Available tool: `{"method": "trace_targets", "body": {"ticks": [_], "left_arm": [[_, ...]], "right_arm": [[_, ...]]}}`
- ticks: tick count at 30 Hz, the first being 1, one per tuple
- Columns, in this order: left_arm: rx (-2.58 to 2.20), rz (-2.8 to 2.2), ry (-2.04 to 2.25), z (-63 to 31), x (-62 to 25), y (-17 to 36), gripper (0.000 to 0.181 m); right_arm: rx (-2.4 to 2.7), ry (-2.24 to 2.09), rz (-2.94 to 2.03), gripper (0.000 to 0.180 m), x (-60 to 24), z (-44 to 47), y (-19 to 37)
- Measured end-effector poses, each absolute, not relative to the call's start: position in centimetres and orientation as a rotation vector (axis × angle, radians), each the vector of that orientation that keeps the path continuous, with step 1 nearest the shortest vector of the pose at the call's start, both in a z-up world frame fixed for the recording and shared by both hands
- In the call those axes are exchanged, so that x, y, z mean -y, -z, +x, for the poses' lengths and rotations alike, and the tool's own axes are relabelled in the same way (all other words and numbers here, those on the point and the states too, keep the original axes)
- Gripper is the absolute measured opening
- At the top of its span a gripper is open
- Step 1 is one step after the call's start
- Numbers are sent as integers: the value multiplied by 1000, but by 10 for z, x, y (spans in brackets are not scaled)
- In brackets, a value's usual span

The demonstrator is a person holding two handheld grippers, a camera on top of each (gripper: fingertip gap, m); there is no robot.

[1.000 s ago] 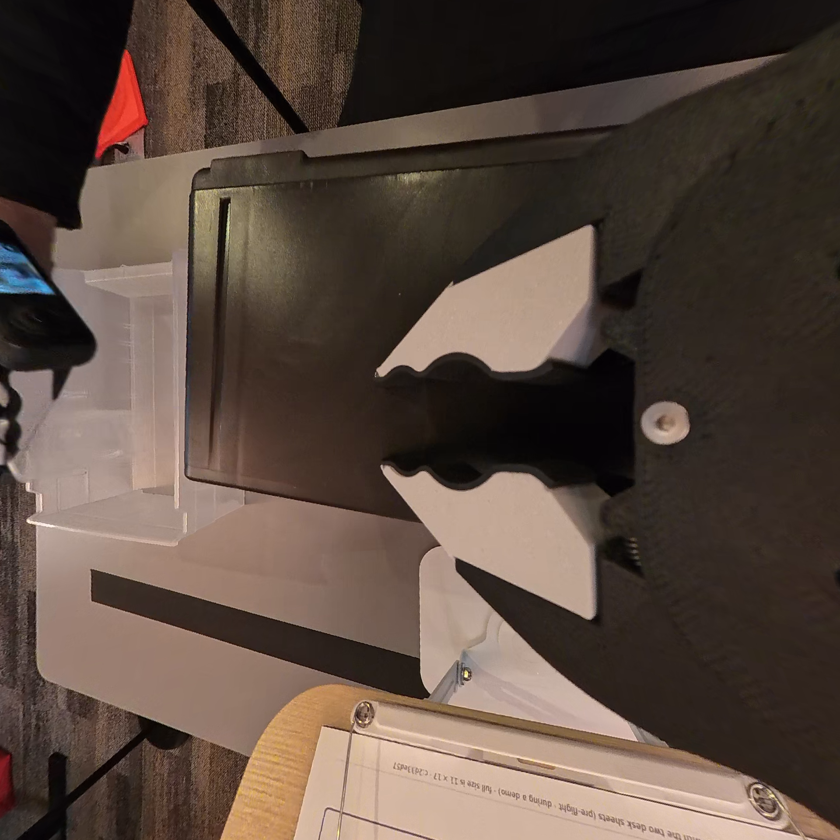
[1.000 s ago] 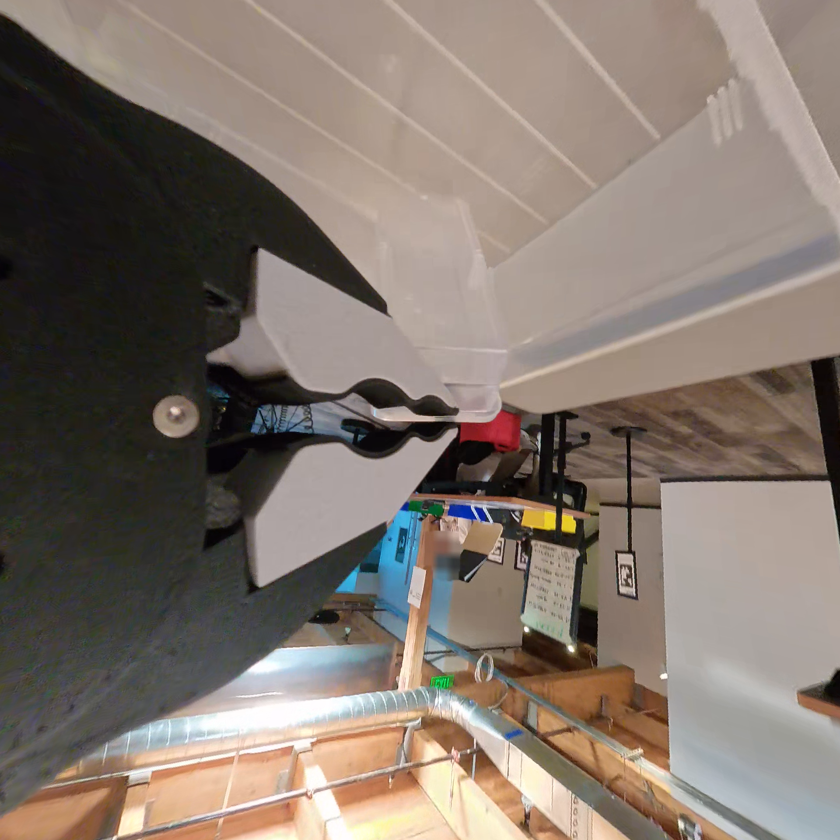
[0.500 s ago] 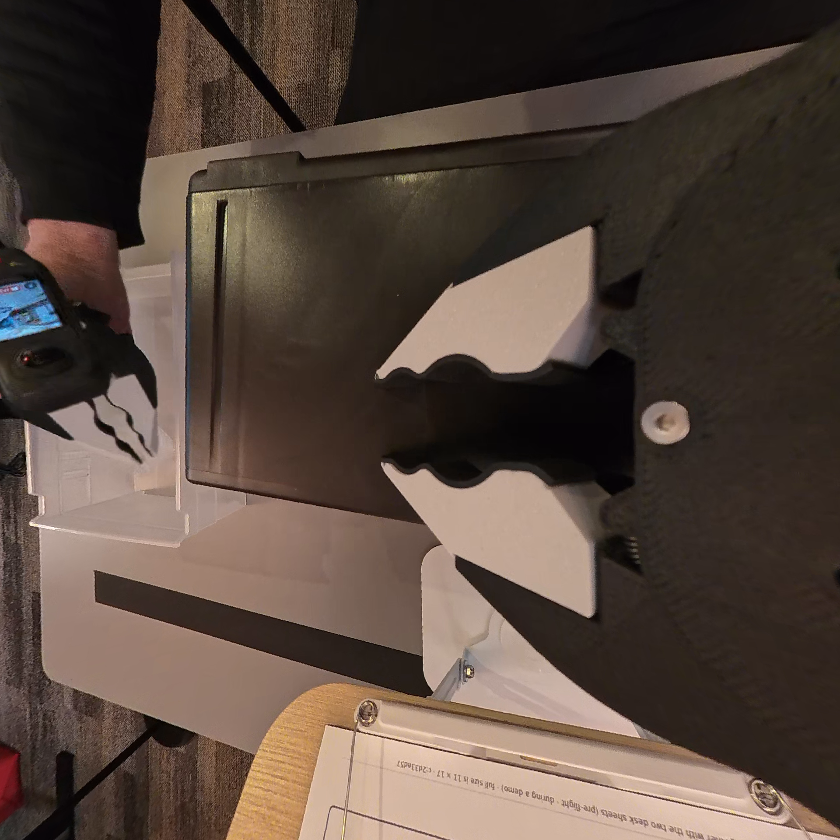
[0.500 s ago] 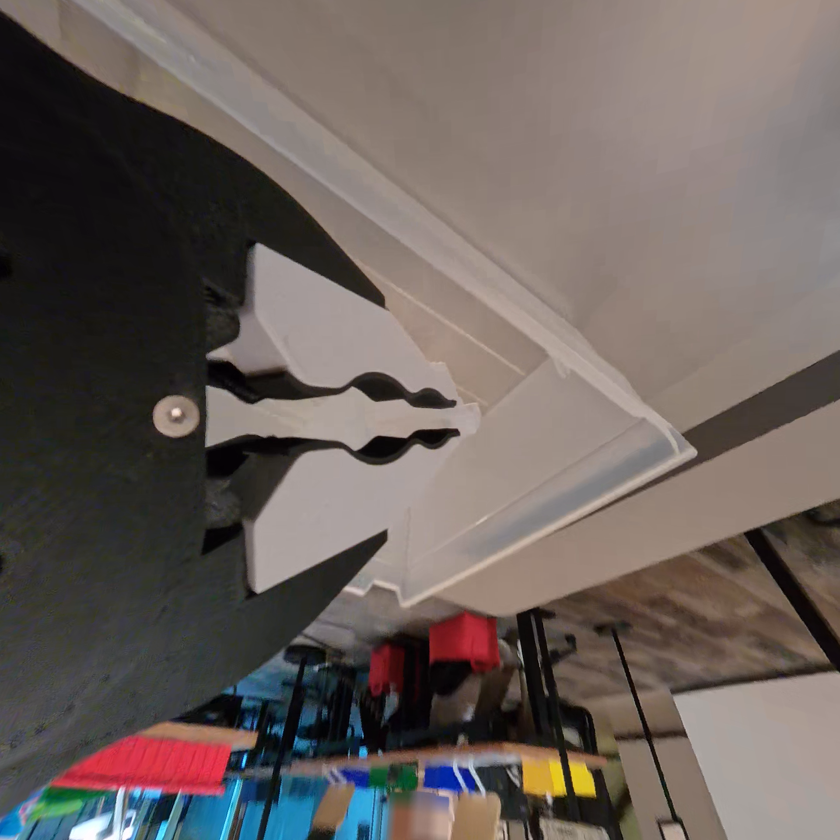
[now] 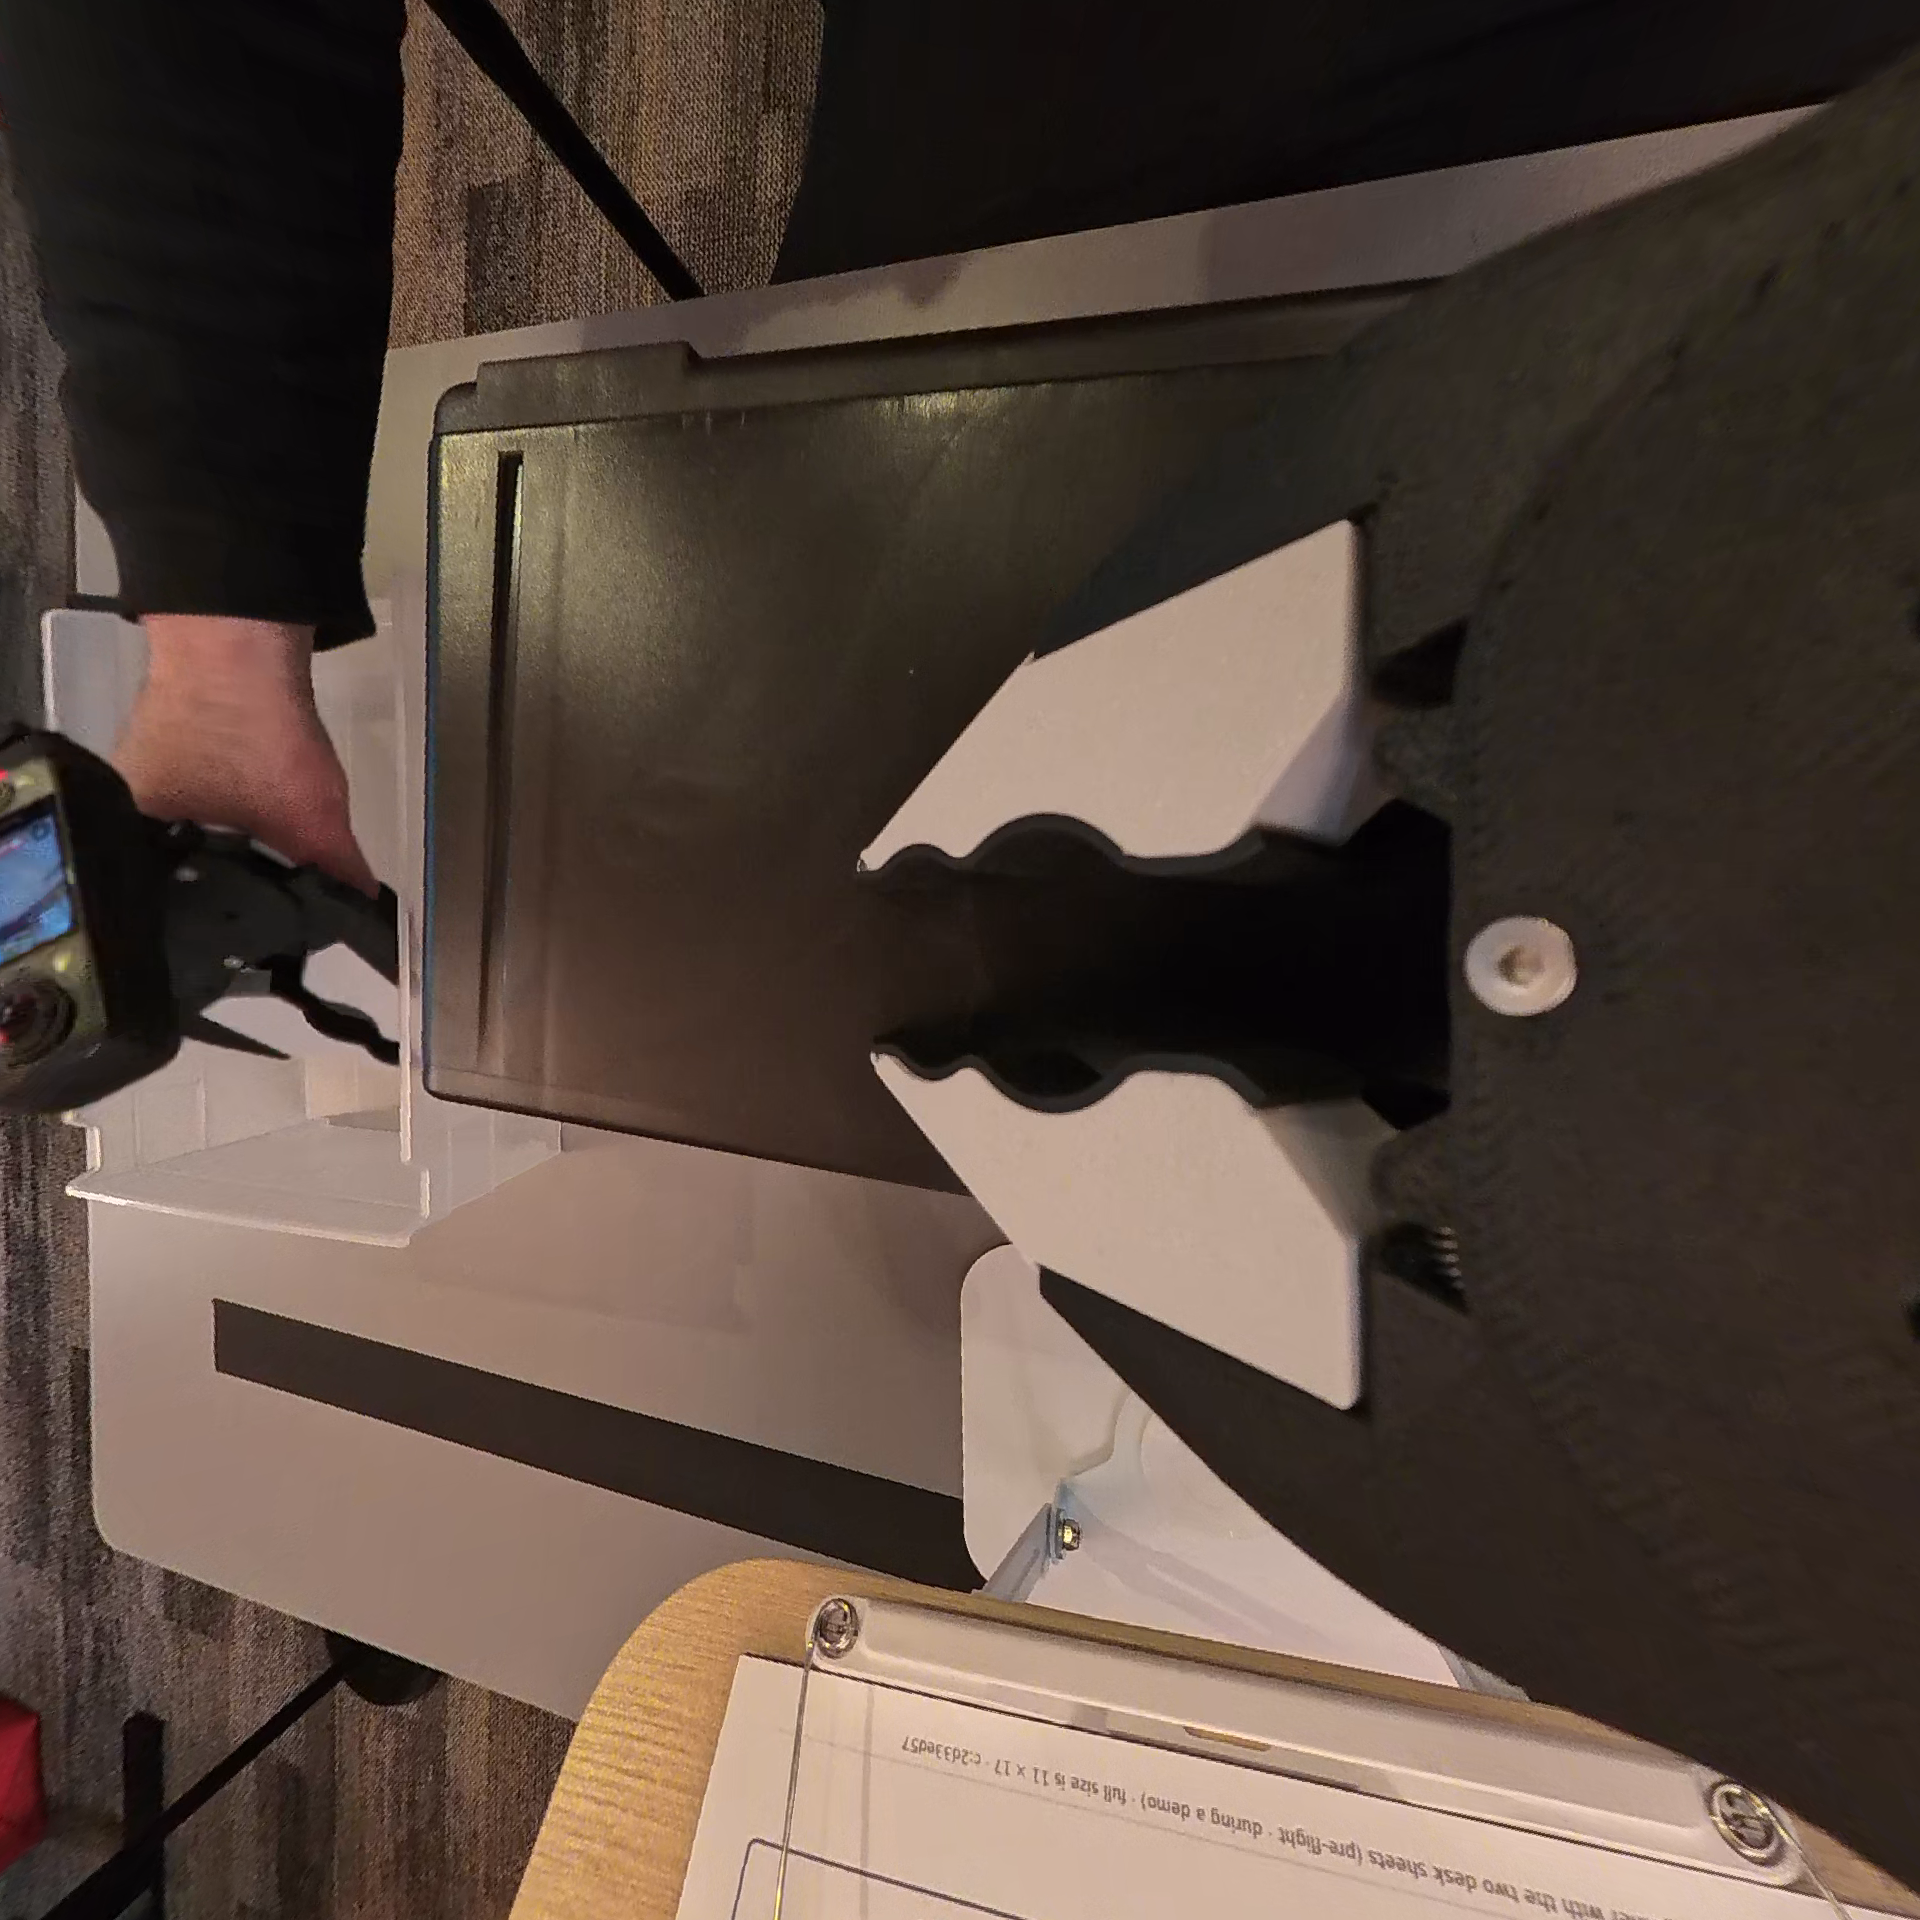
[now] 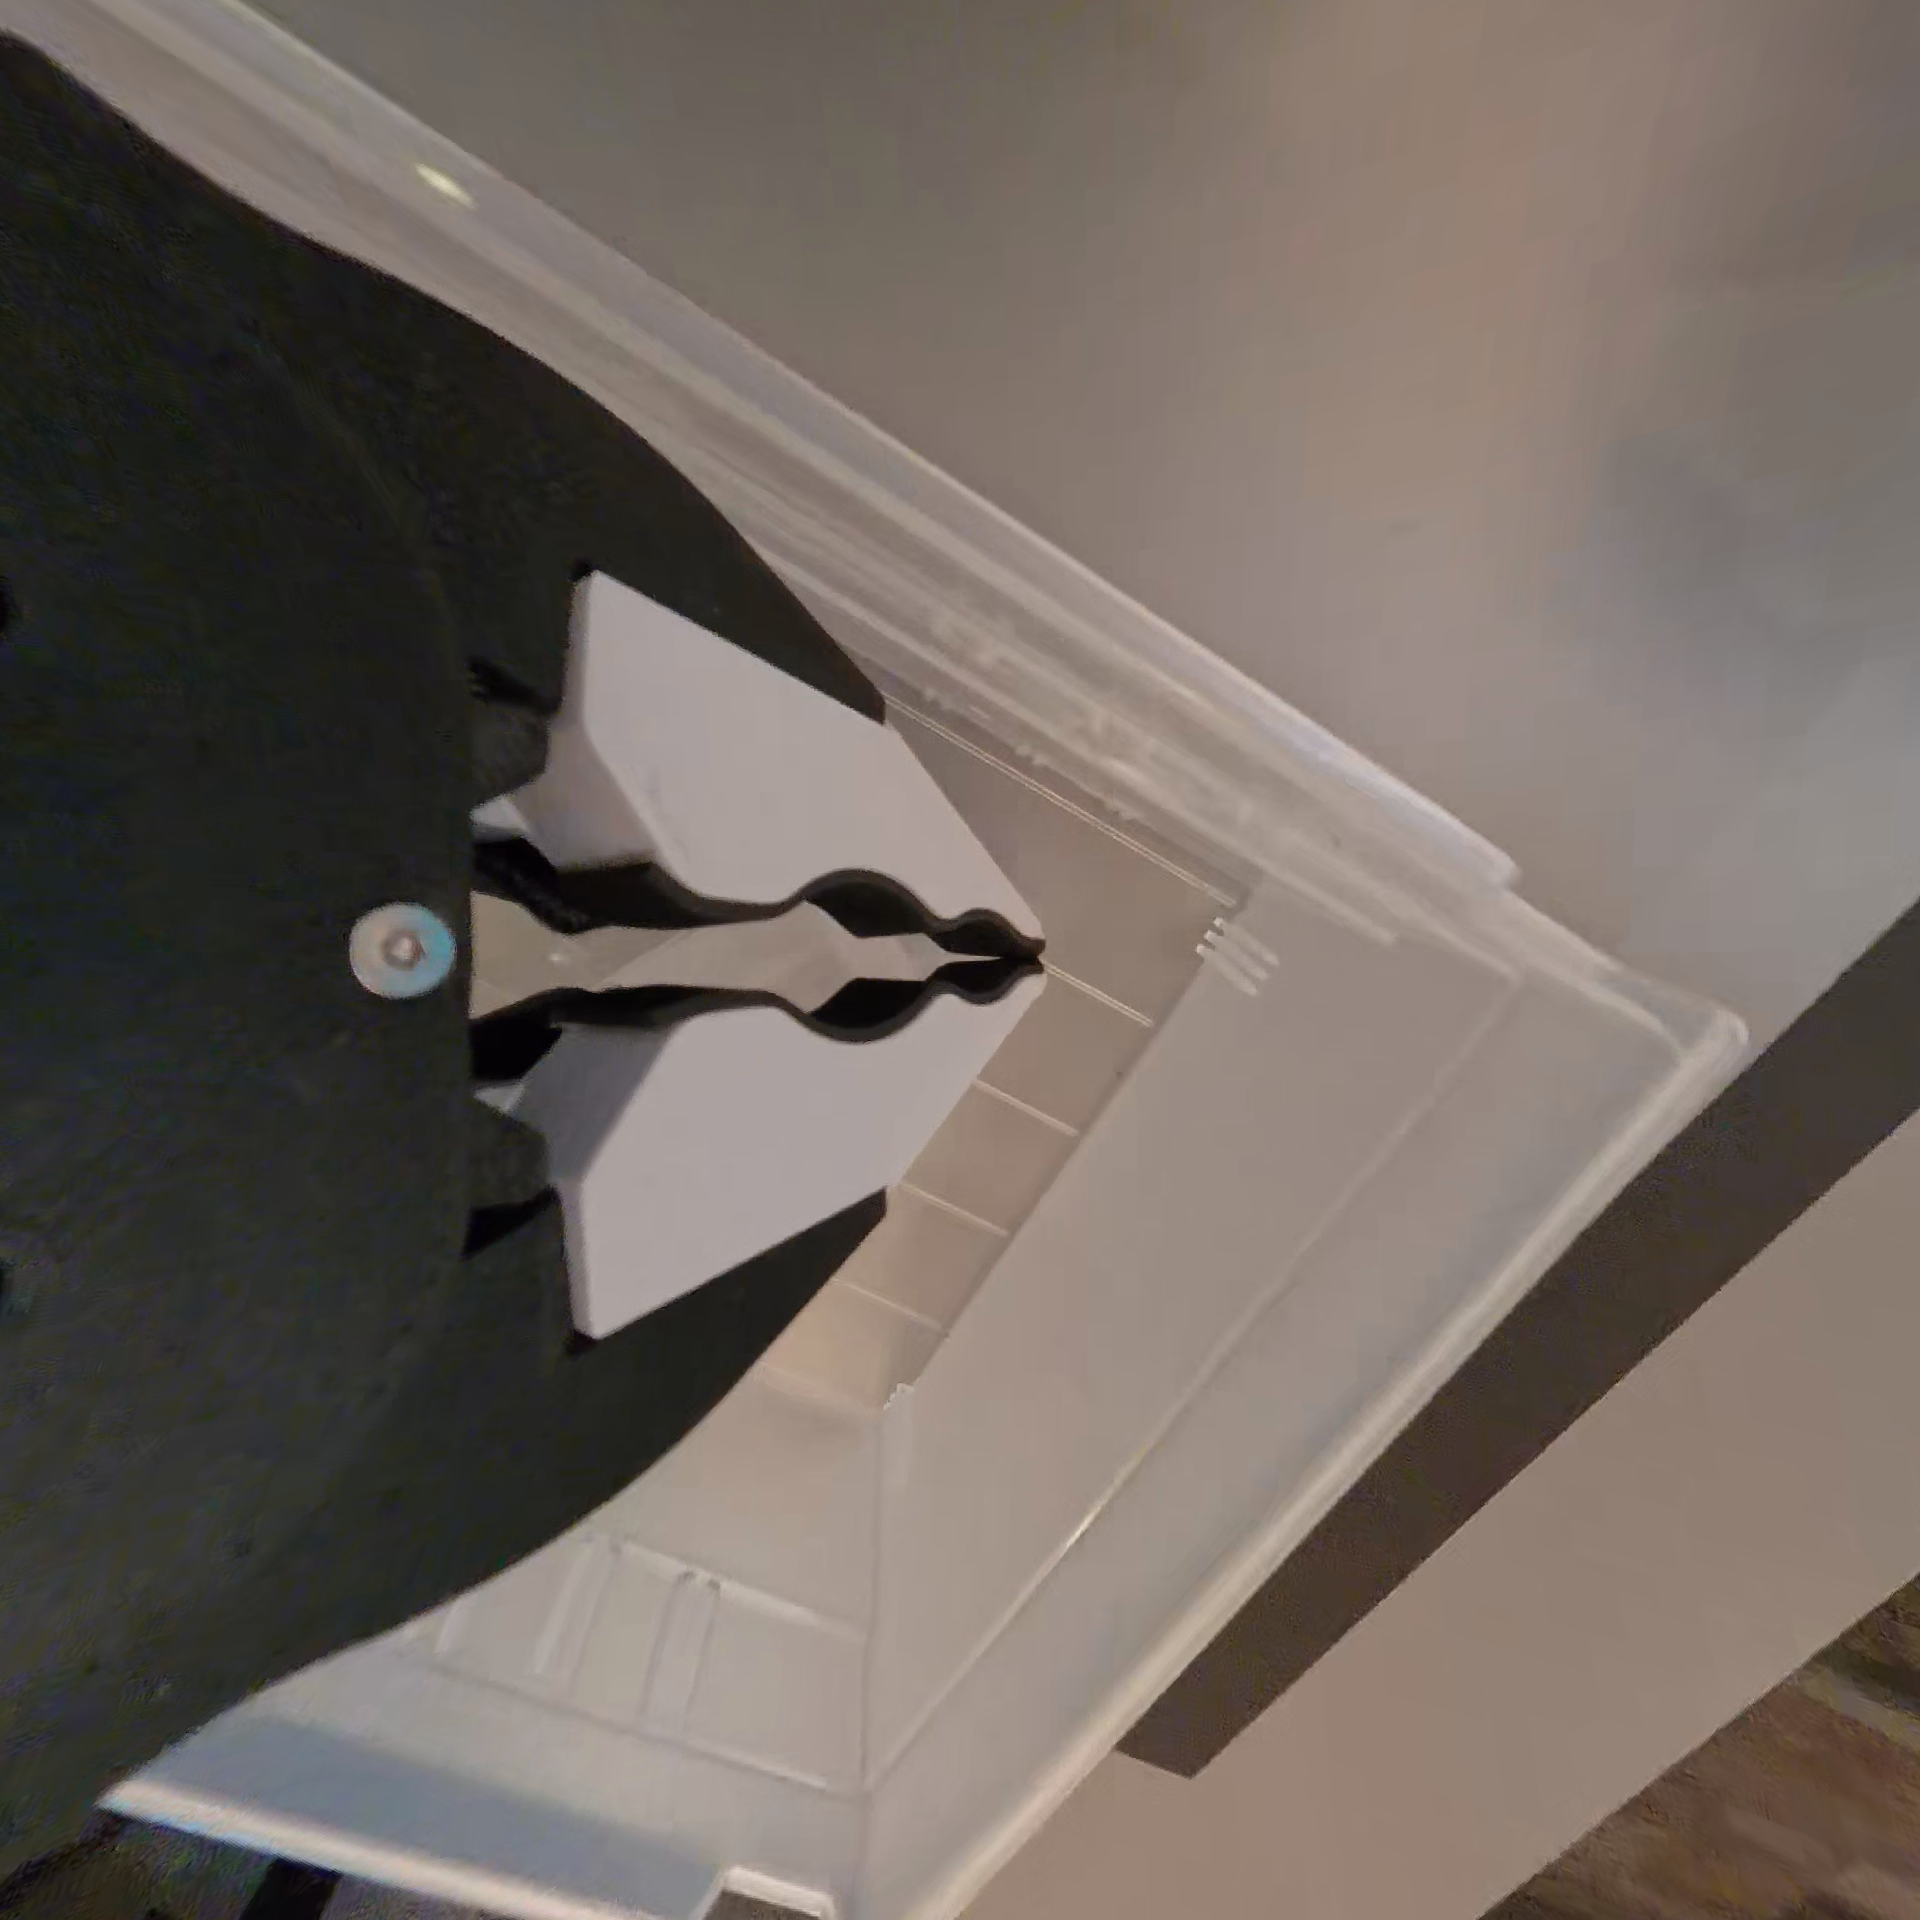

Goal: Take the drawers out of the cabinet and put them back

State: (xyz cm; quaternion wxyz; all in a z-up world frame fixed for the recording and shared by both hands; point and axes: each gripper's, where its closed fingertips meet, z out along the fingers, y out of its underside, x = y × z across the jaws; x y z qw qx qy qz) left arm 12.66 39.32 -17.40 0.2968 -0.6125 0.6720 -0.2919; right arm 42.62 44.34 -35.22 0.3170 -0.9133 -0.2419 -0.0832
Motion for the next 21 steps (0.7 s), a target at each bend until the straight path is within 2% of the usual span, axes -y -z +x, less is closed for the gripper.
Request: {"method": "trace_targets", "body": {"ticks": [1, 4, 8, 11, 19, 21], "left_arm": [[-1787, -1629, 776, 126, -393, 174, 28], [-1787, -1627, 775, 126, -393, 174, 28], [-1789, -1625, 777, 126, -393, 174, 27], [-1789, -1625, 777, 126, -393, 174, 27], [-1785, -1629, 777, 126, -394, 174, 27], [-1784, -1629, 776, 126, -394, 174, 27]], "right_arm": [[611, 198, -2409, 0, -446, 427, 352], [570, 178, -2402, 2, -451, 431, 349], [505, 184, -2335, 24, -450, 436, 327], [492, 156, -2285, 30, -443, 435, 308], [444, 181, -2036, 32, -402, 428, 213], [499, 182, -1963, 39, -385, 412, 188]]}}
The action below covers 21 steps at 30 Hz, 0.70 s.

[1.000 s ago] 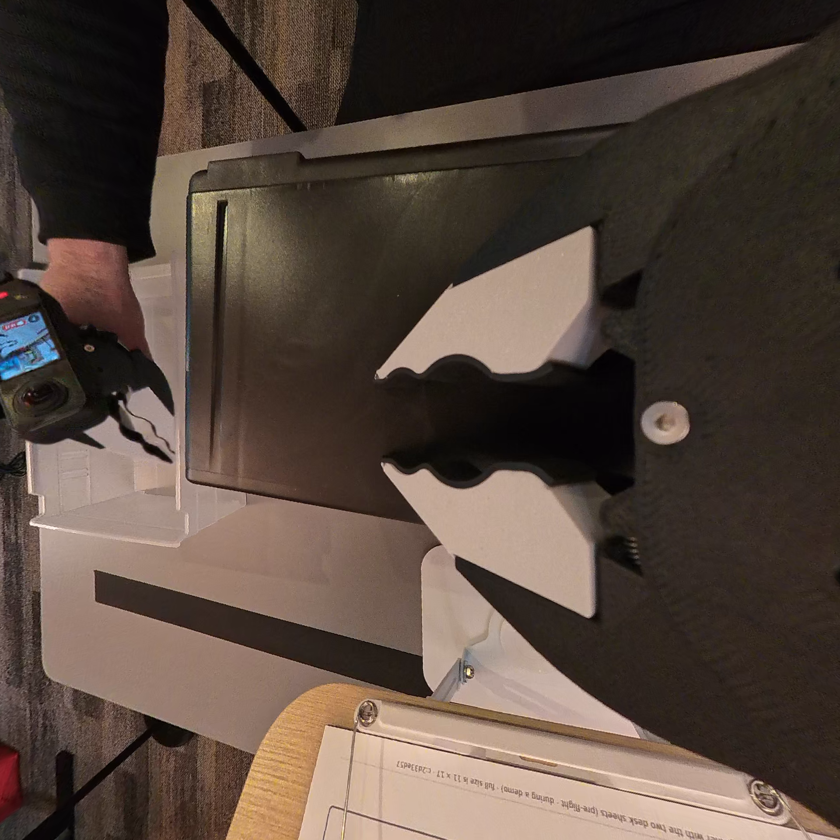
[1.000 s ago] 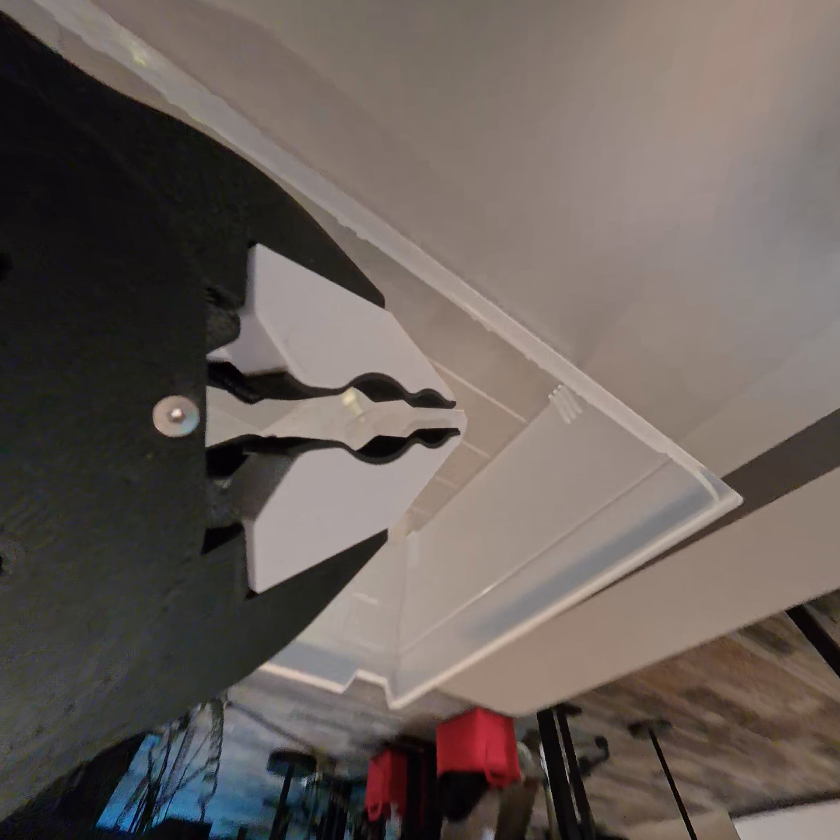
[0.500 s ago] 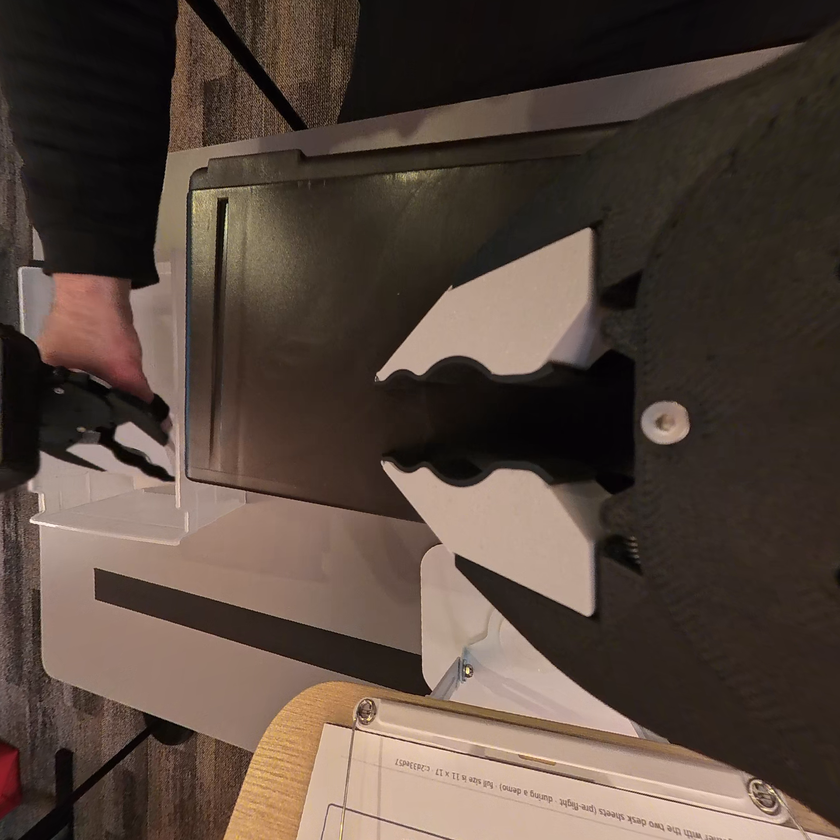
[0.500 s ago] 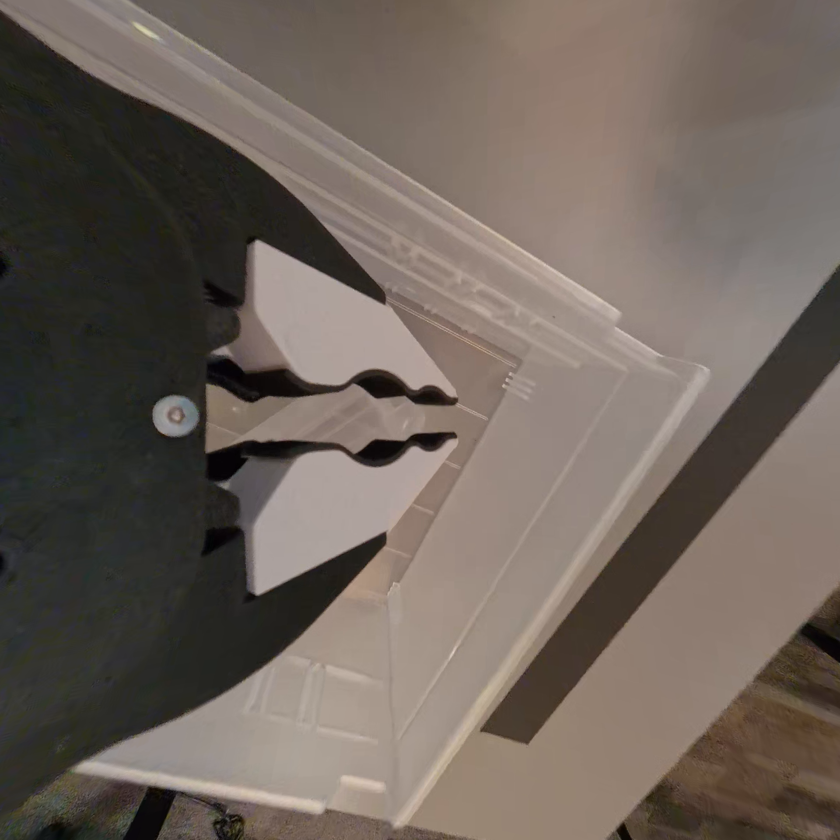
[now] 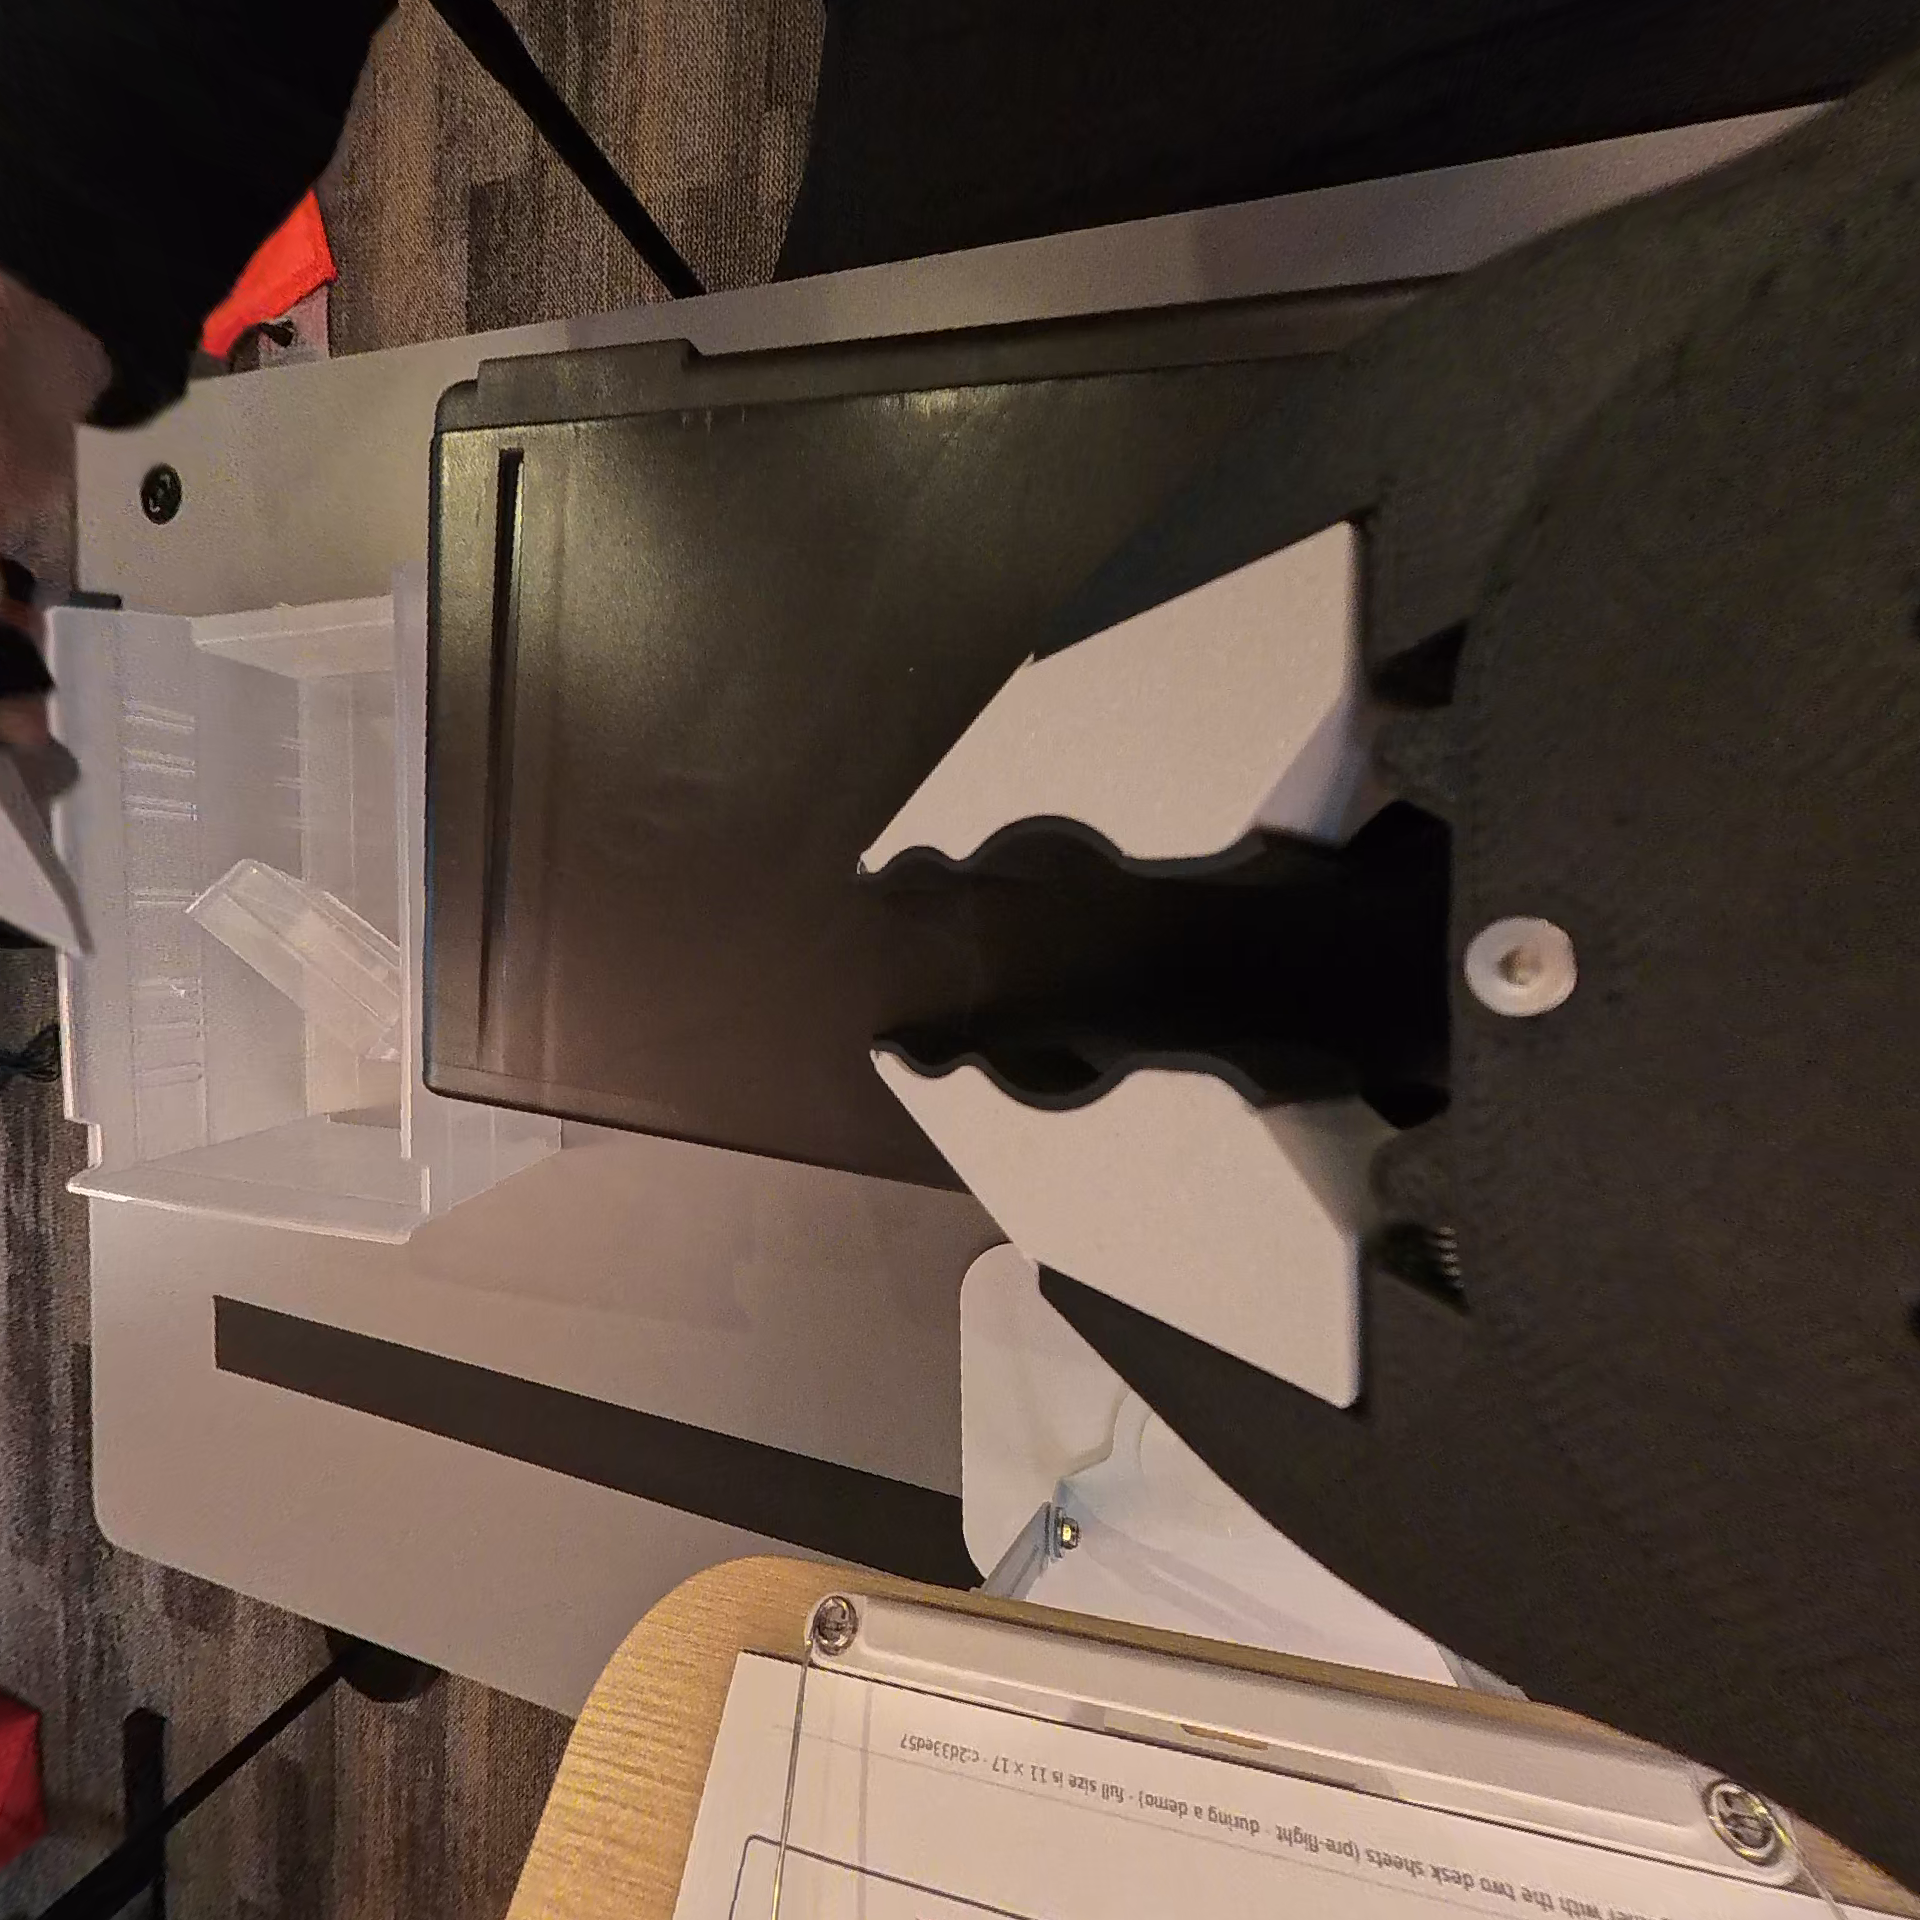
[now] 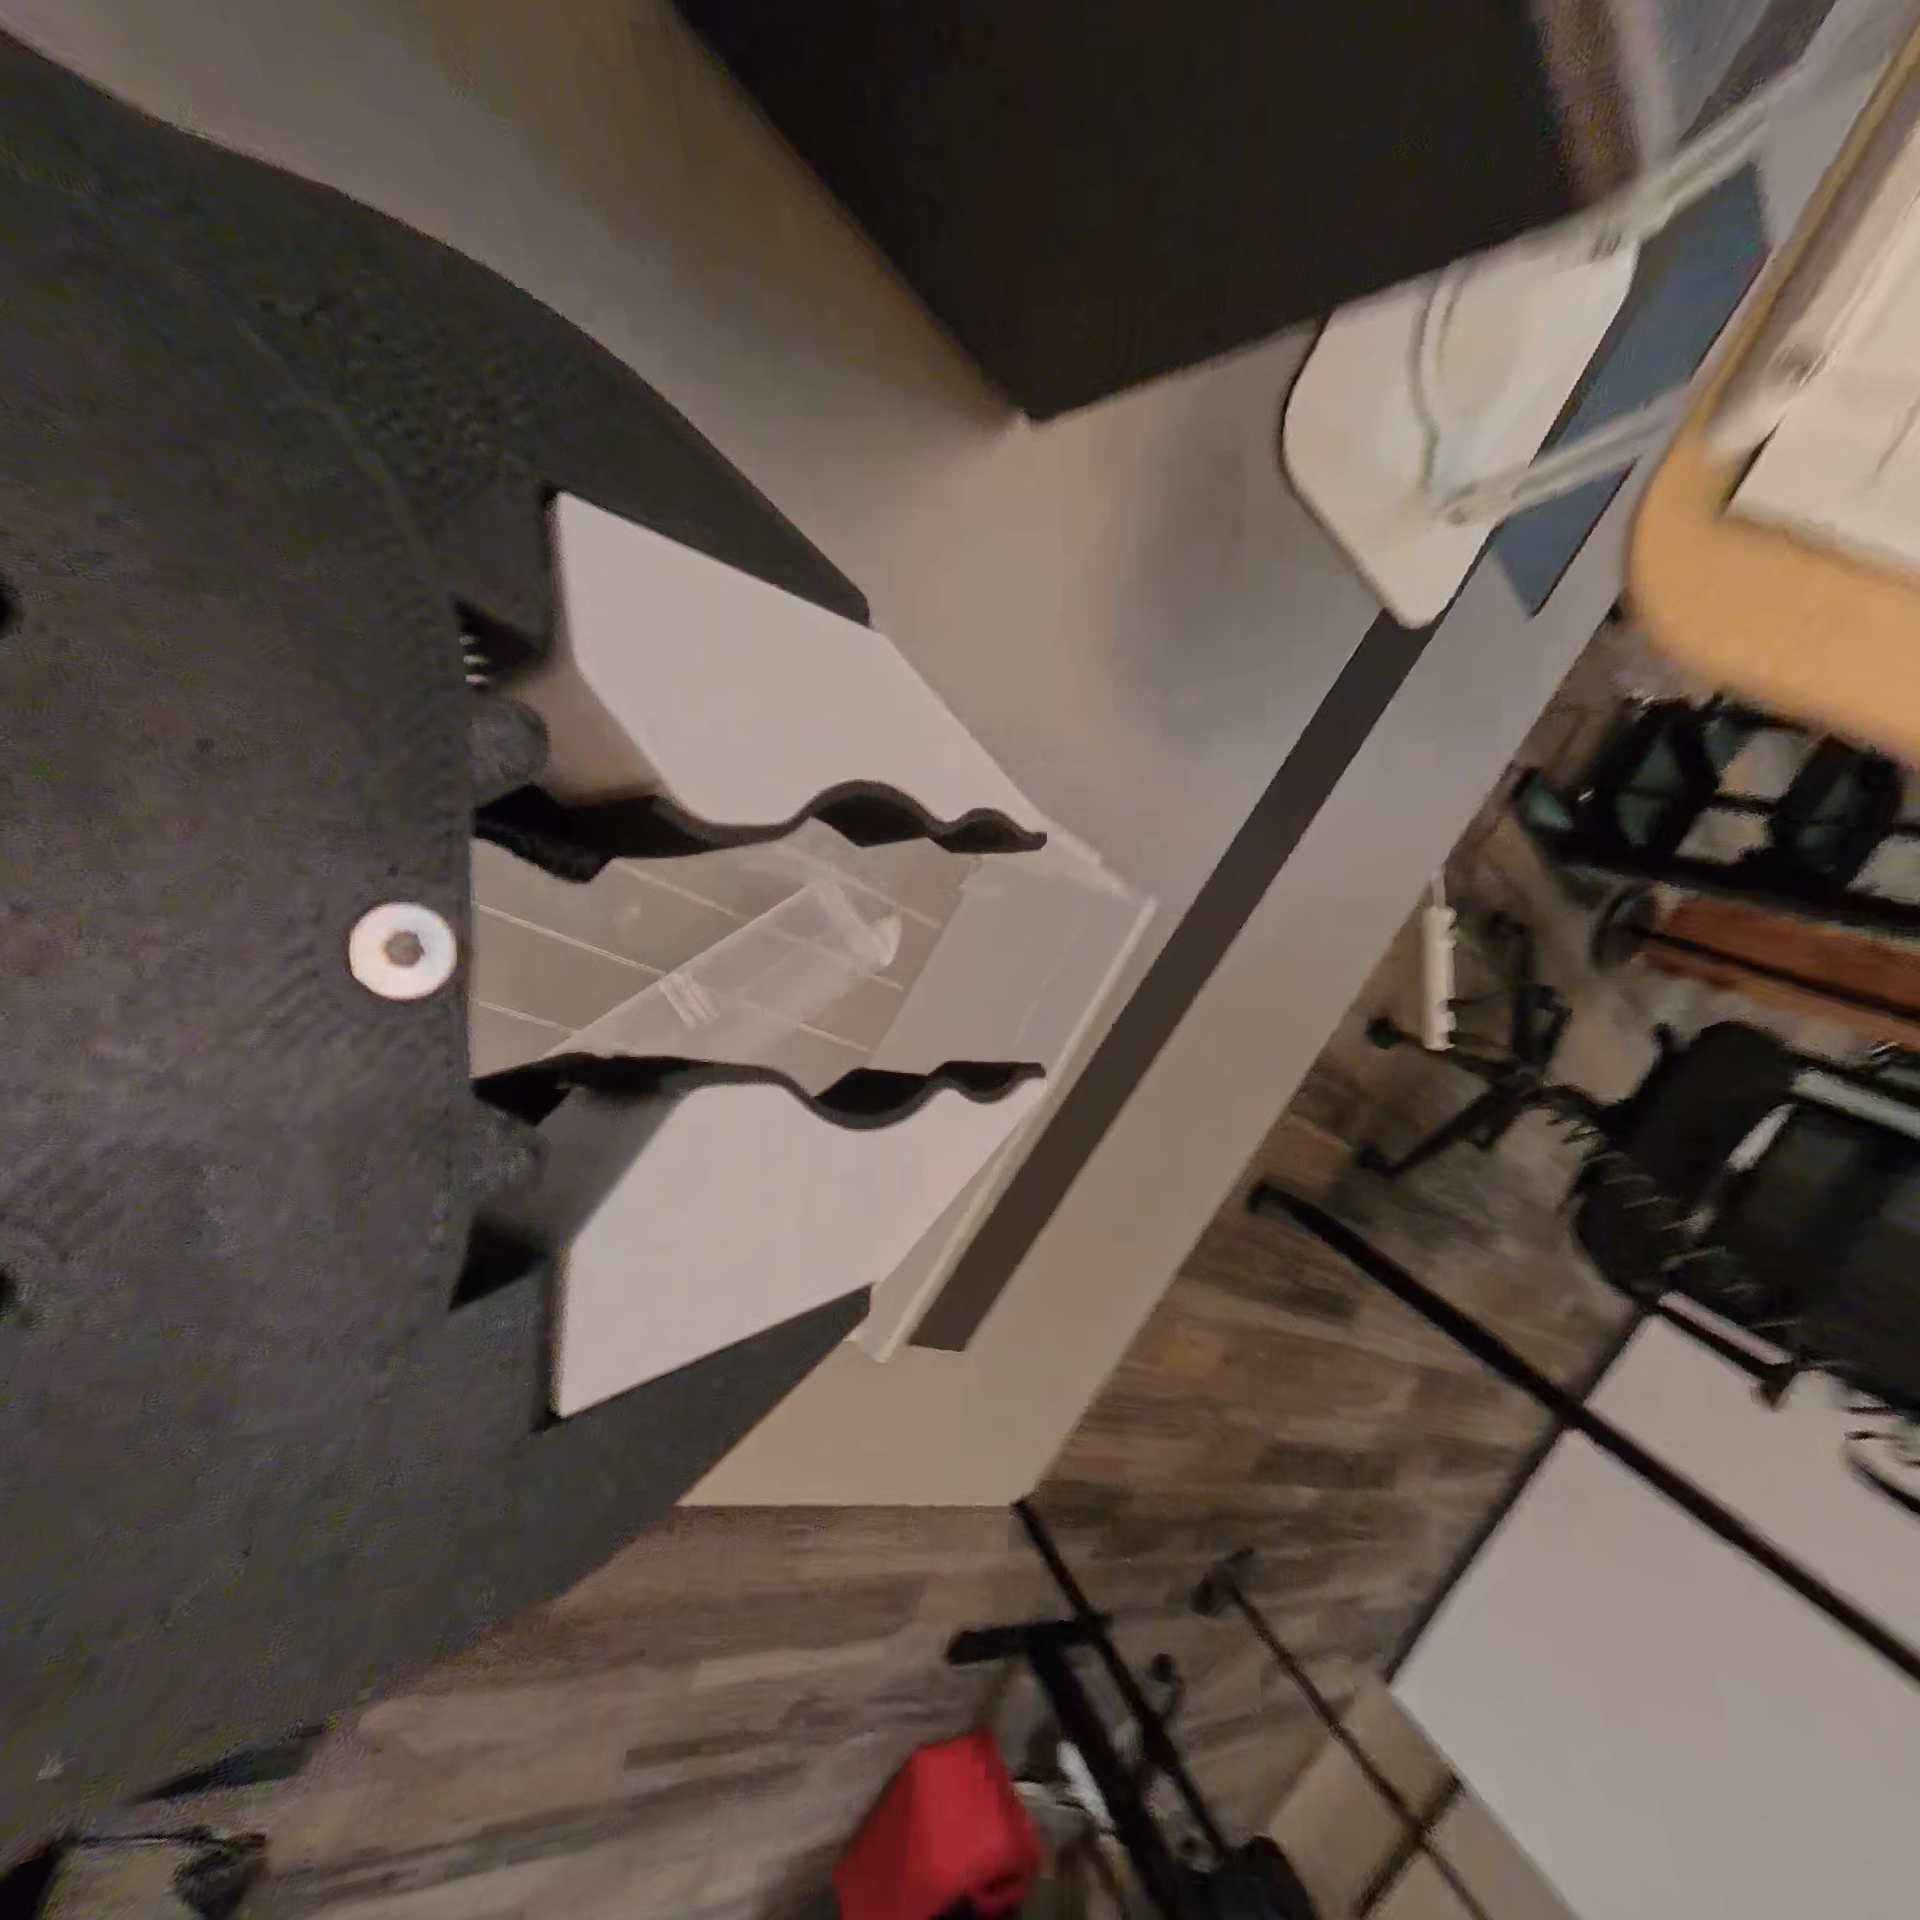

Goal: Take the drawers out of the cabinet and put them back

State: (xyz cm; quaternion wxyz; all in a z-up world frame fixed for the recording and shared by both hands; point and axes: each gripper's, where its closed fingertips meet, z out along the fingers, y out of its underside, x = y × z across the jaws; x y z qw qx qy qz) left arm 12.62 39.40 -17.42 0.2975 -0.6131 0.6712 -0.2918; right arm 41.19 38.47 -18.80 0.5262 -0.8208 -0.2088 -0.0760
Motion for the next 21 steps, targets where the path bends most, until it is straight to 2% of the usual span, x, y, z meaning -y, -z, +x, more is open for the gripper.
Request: {"method": "trace_targets", "body": {"ticks": [5, 8, 12, 15, 21], "left_arm": [[-1783, -1631, 776, 126, -394, 174, 26], [-1782, -1635, 781, 126, -394, 174, 26], [-1780, -1637, 782, 126, -395, 174, 26], [-1778, -1635, 775, 126, -395, 174, 26], [-1775, -1639, 778, 126, -395, 174, 25]], "right_arm": [[725, 249, -1637, 38, -324, 332, 113], [987, 274, -1454, 37, -281, 247, 97], [1254, 187, -1206, 35, -232, 121, 117], [1420, 274, -1095, 32, -223, 52, 165], [1504, 651, -958, 26, -274, 2, 233]]}}
